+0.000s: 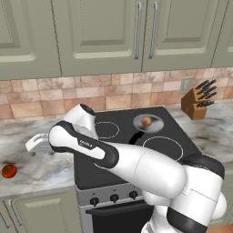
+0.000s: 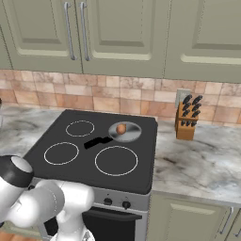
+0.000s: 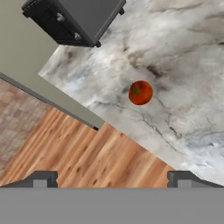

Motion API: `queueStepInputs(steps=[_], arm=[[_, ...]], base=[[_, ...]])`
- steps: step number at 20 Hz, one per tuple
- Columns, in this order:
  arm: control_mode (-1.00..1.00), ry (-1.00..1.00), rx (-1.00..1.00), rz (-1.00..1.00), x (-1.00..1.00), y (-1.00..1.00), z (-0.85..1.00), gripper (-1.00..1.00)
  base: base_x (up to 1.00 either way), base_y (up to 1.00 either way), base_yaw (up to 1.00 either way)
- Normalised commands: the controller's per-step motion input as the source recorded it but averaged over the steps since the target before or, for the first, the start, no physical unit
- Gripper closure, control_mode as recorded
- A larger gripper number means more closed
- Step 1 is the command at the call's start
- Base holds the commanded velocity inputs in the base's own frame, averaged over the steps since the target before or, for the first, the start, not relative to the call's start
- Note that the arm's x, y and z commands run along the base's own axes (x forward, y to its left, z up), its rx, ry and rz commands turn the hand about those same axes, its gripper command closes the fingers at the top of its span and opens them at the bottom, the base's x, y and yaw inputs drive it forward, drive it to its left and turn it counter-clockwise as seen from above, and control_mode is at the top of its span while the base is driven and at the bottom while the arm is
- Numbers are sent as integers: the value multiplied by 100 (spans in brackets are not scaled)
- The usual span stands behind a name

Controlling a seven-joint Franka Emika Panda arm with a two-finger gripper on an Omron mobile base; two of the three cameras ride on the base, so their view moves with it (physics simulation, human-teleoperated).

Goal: Place the pan on the rear right burner on the stove. Then place the tomato and the onion in the pan and turn on the rear right burner.

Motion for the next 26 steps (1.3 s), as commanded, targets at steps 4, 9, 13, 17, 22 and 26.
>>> queueStepInputs(steps=[4, 9, 13, 17, 22, 26], arm=[[-100, 0, -6, 0, -6, 16, -13, -100], [-100, 0, -6, 0, -2, 18, -9, -100], [-100, 0, -3, 0, 0, 25, -8, -100], [-100, 0, -2, 0, 0, 24, -10, -100], [-100, -1, -2, 0, 0, 14, -20, -100], [-100, -5, 0, 0, 0, 1, -19, -100]], base=[[0, 0, 0], [0, 0, 0], [0, 0, 0], [0, 0, 0], [0, 0, 0], [0, 0, 0]])
